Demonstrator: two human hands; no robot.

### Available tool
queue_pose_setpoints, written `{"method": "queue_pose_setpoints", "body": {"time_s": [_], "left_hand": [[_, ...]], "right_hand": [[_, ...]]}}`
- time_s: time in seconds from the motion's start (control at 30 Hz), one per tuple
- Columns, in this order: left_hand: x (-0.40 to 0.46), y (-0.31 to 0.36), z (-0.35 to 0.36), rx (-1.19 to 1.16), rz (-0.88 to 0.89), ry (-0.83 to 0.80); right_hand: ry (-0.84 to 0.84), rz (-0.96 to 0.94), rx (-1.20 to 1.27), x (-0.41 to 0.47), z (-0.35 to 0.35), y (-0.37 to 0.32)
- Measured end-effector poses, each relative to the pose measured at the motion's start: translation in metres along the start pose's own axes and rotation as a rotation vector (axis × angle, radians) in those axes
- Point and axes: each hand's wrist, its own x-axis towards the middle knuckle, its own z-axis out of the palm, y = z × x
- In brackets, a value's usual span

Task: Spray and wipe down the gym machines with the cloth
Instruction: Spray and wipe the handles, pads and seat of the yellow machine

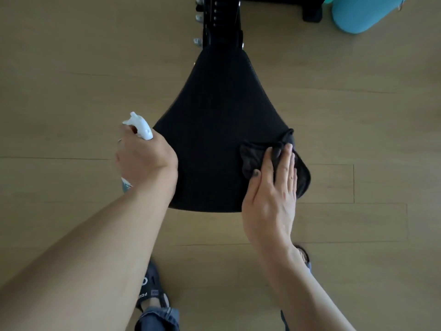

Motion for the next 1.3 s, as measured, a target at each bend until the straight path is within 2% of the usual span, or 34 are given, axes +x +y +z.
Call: {"method": "queue_pose_setpoints", "body": {"time_s": [0.2,0.27,0.4,0.5,0.73,0.87,1.07,1.2,1.3], "left_hand": [[0.001,-0.003,-0.002,-0.088,0.013,-0.032],[0.001,-0.006,-0.003,-0.143,0.019,-0.061],[0.014,-0.025,-0.006,-0.280,-0.026,-0.191],[0.033,-0.042,-0.022,-0.282,-0.078,-0.274],[0.042,-0.056,-0.051,-0.261,-0.049,-0.243],[0.045,-0.064,-0.063,-0.184,0.000,-0.168],[0.018,-0.063,-0.074,-0.122,-0.043,-0.178],[-0.017,-0.066,-0.070,-0.077,0.016,-0.206],[-0.040,-0.069,-0.068,-0.044,0.019,-0.171]], "right_hand": [[0.025,0.129,-0.010,0.047,0.011,-0.048],[0.002,0.105,0.005,0.071,0.017,-0.075],[-0.082,-0.047,-0.038,0.092,0.029,-0.108],[-0.134,-0.181,-0.071,0.085,0.033,-0.119],[-0.183,-0.560,-0.020,0.035,0.041,-0.137],[-0.110,-0.856,-0.030,-0.003,0.051,-0.122],[-0.071,-1.124,0.007,-0.036,0.039,-0.058],[-0.080,-1.200,-0.145,-0.023,0.012,0.008],[-0.039,-1.171,-0.151,-0.010,-0.002,0.052]]}}
